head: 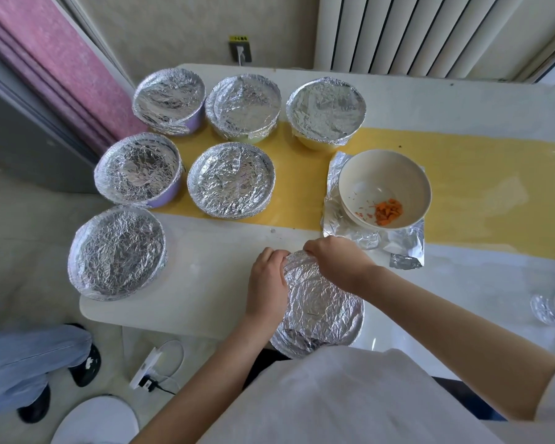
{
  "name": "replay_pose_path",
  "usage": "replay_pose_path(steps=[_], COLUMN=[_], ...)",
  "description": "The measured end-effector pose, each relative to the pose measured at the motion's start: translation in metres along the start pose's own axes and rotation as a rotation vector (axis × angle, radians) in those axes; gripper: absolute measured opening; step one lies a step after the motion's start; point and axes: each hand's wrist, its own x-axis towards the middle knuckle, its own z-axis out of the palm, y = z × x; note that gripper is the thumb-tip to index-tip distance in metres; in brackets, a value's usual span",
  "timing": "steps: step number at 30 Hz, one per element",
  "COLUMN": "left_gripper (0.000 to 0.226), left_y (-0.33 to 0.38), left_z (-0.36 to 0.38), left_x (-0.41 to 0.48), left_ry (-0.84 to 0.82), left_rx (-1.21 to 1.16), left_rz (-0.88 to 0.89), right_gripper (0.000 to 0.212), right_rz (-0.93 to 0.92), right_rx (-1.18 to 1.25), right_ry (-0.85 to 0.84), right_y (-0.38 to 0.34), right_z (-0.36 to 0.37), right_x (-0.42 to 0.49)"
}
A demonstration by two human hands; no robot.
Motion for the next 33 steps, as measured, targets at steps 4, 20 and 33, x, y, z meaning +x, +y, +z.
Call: replay_pose_path(steps=[4, 20, 33], left_gripper=[0.020, 0.005, 0.037], left_y=[0.000, 0.004, 0.007], left_z=[-0.001, -0.002, -0.009], left_x=[0.000, -0.006, -0.015], left_ry=[-0.002, -0.032, -0.084], left_rx=[0.010, -0.032, 0.022], left_rz=[0.025, -0.069, -0.119], right_gripper=[0.030, 0.054, 0.039], right_rz=[-0.075, -0.064, -0.022], right_rx=[0.065, 0.097, 0.218], right_ry=[0.010, 0.016, 0.136], right_y=[-0.001, -0.005, 0.014], right_z=[0.006, 0.008, 0.009], right_x=[0.002, 0.004, -0.006])
